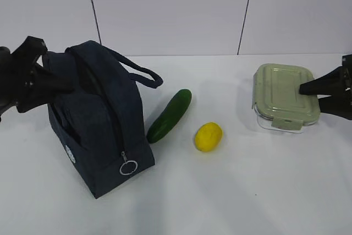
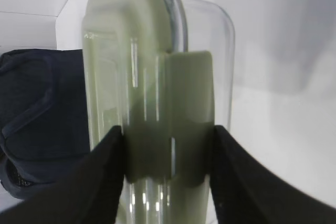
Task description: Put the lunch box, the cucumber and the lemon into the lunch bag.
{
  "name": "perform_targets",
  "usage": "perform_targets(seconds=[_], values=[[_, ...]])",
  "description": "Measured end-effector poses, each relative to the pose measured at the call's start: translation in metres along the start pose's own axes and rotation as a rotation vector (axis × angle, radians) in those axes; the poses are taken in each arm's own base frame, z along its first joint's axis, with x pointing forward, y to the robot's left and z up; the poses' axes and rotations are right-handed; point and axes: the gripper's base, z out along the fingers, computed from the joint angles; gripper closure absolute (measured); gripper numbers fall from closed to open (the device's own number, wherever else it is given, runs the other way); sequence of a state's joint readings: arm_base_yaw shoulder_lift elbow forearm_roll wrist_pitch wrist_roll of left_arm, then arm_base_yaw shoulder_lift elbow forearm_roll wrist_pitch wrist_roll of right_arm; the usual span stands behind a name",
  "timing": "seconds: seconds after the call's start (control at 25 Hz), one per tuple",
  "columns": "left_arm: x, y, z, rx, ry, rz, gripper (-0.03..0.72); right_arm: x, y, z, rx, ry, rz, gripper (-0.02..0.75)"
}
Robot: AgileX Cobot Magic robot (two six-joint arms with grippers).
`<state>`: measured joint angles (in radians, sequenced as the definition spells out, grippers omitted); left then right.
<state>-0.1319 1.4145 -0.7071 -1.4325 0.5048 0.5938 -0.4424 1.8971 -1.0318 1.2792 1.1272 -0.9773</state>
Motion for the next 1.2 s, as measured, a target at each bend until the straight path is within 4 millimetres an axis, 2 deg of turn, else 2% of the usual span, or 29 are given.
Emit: perform_targets(seconds=[0.16, 0.44, 0.64, 0.92, 1.2], values=[[0.004, -0.003, 0.000, 0.036, 0.047, 0.109, 0.688, 0.000, 0.000, 0.000, 0.000, 0.000, 0.018, 0.377], [0.006, -0.010, -0.011, 0.044, 0.029, 0.240, 0.692, 0.000, 0.003, -0.001, 0.000, -0.002, 0.047, 0.377], [0.007, -0.011, -0.018, 0.018, 0.022, 0.285, 0.692, 0.001, 0.024, -0.002, -0.008, -0.001, 0.005, 0.377], [0.006, -0.014, -0.026, -0.054, 0.069, 0.342, 0.693, 0.009, 0.043, 0.016, -0.030, 0.060, -0.017, 0.377], [-0.014, -0.042, -0.047, -0.157, 0.112, 0.482, 0.693, 0.010, 0.054, 0.024, -0.039, 0.089, -0.014, 0.377]])
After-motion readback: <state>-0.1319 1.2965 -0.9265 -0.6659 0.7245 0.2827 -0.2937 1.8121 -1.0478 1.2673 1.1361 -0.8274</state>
